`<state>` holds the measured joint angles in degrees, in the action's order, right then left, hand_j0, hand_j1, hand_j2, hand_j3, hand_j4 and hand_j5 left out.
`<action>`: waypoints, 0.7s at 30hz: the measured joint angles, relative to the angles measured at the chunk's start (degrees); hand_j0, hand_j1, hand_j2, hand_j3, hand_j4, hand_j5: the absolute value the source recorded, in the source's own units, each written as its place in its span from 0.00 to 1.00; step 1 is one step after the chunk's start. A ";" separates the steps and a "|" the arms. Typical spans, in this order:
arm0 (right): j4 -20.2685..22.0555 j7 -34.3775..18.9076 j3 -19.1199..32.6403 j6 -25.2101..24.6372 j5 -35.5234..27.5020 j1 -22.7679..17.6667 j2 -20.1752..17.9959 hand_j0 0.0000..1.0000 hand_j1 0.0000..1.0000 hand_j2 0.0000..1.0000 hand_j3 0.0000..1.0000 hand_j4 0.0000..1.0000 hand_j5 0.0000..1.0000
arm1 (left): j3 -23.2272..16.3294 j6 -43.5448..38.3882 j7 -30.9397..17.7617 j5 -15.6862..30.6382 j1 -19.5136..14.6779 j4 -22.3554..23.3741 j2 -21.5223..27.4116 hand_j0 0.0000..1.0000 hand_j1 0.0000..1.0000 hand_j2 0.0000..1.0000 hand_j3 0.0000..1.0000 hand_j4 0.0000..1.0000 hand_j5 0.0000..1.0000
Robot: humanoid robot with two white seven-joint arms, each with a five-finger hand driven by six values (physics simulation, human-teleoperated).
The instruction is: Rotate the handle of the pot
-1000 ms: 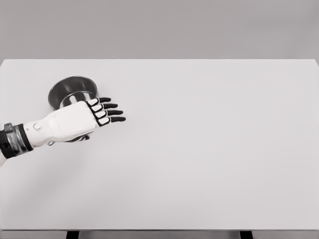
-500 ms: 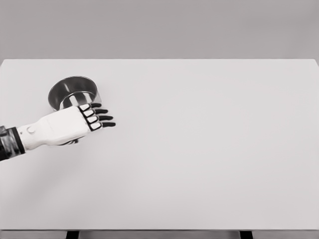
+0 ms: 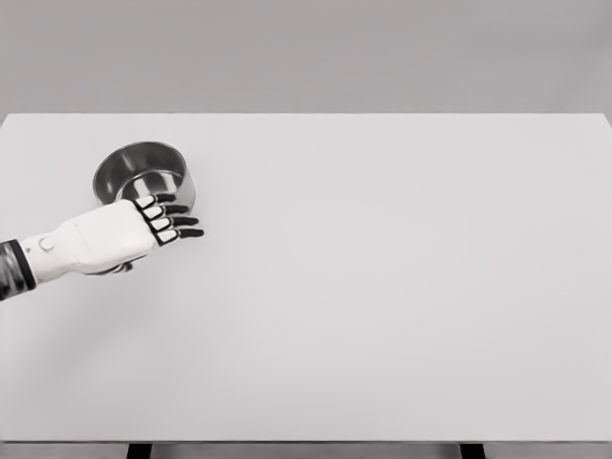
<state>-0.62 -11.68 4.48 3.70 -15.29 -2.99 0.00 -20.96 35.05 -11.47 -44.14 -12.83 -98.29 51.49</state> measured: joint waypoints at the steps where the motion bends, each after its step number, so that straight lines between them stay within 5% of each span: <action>1: 0.00 0.00 0.00 0.00 0.00 0.09 0.00 1.00 1.00 1.00 1.00 1.00 1.00 | 0.03 0.00 0.00 0.01 -0.09 0.11 0.03 1.00 1.00 1.00 1.00 1.00 1.00; 21: 0.00 0.00 0.00 0.02 0.00 0.09 0.00 1.00 1.00 1.00 1.00 1.00 1.00 | 0.99 0.00 0.07 0.47 -0.53 1.39 2.51 1.00 1.00 1.00 1.00 1.00 1.00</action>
<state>-0.61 -11.68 4.48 3.73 -15.29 -2.90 0.00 -19.97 35.05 -11.40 -43.66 -13.36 -96.90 54.00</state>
